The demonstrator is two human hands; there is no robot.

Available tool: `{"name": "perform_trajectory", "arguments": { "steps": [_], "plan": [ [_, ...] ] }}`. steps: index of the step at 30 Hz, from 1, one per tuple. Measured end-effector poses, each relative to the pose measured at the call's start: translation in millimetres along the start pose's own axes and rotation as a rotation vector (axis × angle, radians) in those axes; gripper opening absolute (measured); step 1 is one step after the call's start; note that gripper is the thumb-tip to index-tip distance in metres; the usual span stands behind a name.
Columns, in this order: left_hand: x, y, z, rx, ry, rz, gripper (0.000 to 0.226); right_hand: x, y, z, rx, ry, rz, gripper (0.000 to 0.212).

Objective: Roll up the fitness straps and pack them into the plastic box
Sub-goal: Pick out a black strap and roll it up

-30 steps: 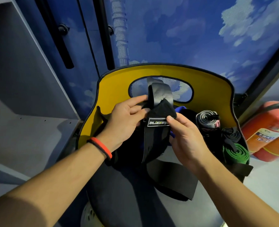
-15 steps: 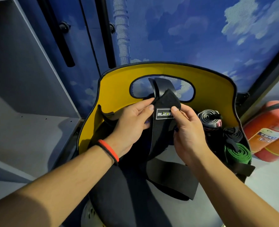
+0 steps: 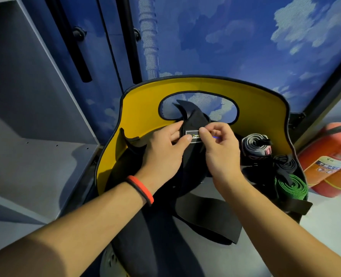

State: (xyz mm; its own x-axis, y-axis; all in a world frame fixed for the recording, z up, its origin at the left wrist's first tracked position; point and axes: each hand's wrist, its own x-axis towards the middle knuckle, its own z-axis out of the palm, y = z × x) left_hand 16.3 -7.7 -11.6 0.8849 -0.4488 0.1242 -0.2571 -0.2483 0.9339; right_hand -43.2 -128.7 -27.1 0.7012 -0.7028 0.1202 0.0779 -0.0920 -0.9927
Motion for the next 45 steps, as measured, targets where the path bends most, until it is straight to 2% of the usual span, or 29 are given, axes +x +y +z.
{"name": "perform_trajectory", "arguments": {
  "steps": [1,3,4,6,10,14,17,19,22,24,25,27,29,35,38,41,43,45],
  "plan": [
    [0.9,2.3,-1.8,-0.044,0.019,-0.023,0.032,-0.7,-2.2,0.5,-0.124,-0.044,-0.046,0.012],
    [2.6,10.4,-5.3,-0.184,0.060,-0.093,0.033,-4.2,-3.9,2.6,-0.321,-0.208,-0.098,0.039],
    [3.3,12.8,-6.3,-0.272,0.064,-0.139,0.037,-6.9,-4.8,4.1,-0.347,-0.276,-0.094,0.052],
    [1.2,17.8,-7.3,-0.364,0.032,-0.196,0.044,-10.5,-5.6,7.0,-0.324,-0.301,-0.114,0.064],
    [-7.6,23.5,-4.2,-0.410,-0.100,-0.139,0.043,-9.9,-11.5,7.7,-0.186,-0.148,-0.130,0.050],
    [-7.7,28.5,-6.8,-0.423,-0.171,-0.060,0.034,-9.9,-16.6,1.6,-0.035,-0.168,-0.189,0.039],
    [-7.6,30.1,-7.4,-0.433,-0.205,-0.032,0.034,-6.4,-23.0,-2.5,-0.127,-0.065,-0.254,0.022],
    [-6.3,28.6,-6.2,-0.401,-0.225,-0.005,0.033,-2.0,-25.0,-5.1,-0.209,0.004,-0.258,0.020],
    [-0.1,24.0,-7.7,-0.249,-0.069,0.067,0.026,2.6,-25.4,-9.2,-0.106,-0.043,-0.154,0.022],
    [5.6,21.3,-11.8,-0.120,0.078,0.026,0.022,2.8,-26.6,-11.3,0.009,-0.123,-0.057,0.021],
    [8.0,19.9,-13.9,-0.073,0.087,-0.022,0.022,2.8,-27.4,-12.0,0.063,-0.161,0.001,0.022],
    [10.4,14.9,-15.7,0.009,0.019,-0.069,0.020,3.6,-28.6,-12.6,0.138,-0.226,0.096,0.025],
    [6.7,15.3,-13.2,0.144,-0.026,-0.009,0.039,6.0,-29.7,-12.0,0.166,-0.251,0.143,0.026],
    [11.5,33.7,-22.9,0.347,-0.148,0.020,0.045,14.6,-31.7,-11.9,0.082,-0.255,0.102,0.030],
    [20.8,30.0,-29.9,0.318,-0.095,0.038,0.045,12.6,-30.9,-8.1,-0.082,-0.215,0.028,0.042],
    [28.5,23.3,-30.1,0.112,0.039,-0.010,0.045,1.1,-19.8,-5.4,-0.298,-0.208,-0.044,0.035],
    [34.3,17.9,-31.7,-0.053,0.103,-0.072,0.041,-8.8,-11.2,-4.3,-0.360,-0.235,-0.014,0.030],
    [36.8,15.4,-33.0,-0.115,0.124,-0.103,0.039,-14.6,-2.8,-4.5,-0.385,-0.242,0.024,0.028]
  ]
}}
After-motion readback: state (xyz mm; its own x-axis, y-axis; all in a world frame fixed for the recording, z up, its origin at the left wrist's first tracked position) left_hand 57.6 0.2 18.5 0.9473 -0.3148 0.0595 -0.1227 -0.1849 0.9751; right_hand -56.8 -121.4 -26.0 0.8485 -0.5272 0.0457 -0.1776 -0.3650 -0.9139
